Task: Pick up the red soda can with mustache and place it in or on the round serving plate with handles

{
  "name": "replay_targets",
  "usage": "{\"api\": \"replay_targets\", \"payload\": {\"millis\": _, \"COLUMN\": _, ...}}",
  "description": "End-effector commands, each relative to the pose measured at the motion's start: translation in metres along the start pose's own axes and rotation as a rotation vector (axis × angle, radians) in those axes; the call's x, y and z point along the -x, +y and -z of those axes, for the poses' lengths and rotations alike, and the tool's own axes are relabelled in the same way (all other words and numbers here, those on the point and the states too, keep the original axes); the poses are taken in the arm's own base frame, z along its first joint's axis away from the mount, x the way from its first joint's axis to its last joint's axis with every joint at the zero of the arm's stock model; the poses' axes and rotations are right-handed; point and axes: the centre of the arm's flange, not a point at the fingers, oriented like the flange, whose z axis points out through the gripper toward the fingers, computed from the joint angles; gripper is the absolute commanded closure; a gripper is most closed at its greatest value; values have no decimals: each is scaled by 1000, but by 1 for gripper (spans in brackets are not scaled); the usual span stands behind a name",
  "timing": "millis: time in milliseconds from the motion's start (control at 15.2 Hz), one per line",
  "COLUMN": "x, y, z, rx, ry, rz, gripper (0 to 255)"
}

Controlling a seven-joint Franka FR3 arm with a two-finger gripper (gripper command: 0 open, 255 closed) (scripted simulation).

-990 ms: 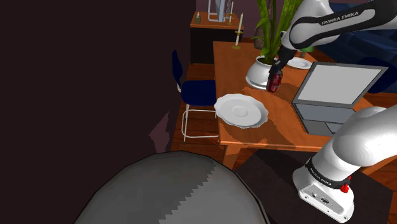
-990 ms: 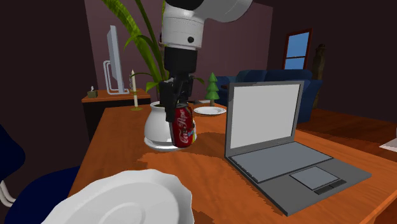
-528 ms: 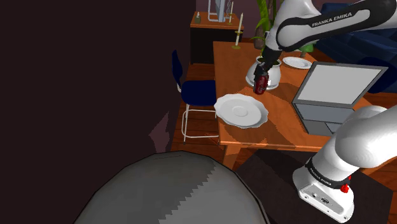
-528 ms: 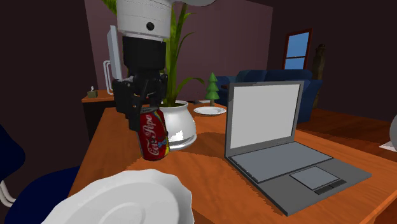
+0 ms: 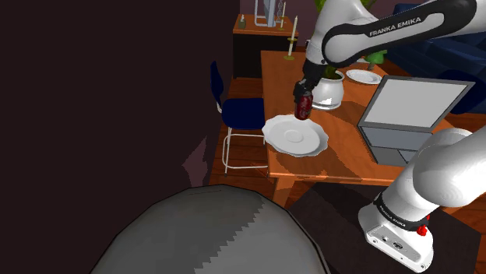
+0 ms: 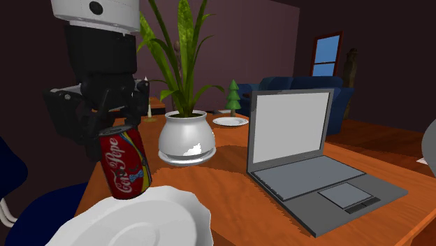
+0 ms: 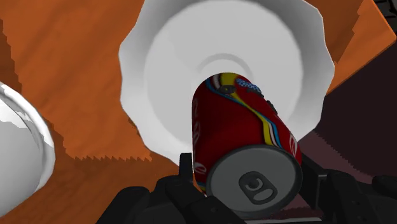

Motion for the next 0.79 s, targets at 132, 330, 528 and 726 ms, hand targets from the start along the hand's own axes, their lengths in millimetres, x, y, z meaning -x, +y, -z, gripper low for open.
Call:
{"api": "replay_targets", "payload": {"millis": 132, "x": 2, "y": -4, "z": -19, "rx": 0, "ry": 1, "rz": -1, "gripper": 255}}
{"api": "replay_targets", "payload": {"millis": 330, "x": 5, "y": -5, "z": -34, "rx": 0, "ry": 1, "rz": -1, "gripper": 255}}
{"api": "replay_targets", "payload": {"millis": 528, "x": 7, "y": -6, "z": -50, "rx": 0, "ry": 1, "rz": -1, "gripper": 255}}
{"api": "replay_targets", "payload": {"millis": 726, "x": 9, "y": -8, "z": -66, "rx": 0, "ry": 1, "rz": -1, "gripper": 255}}
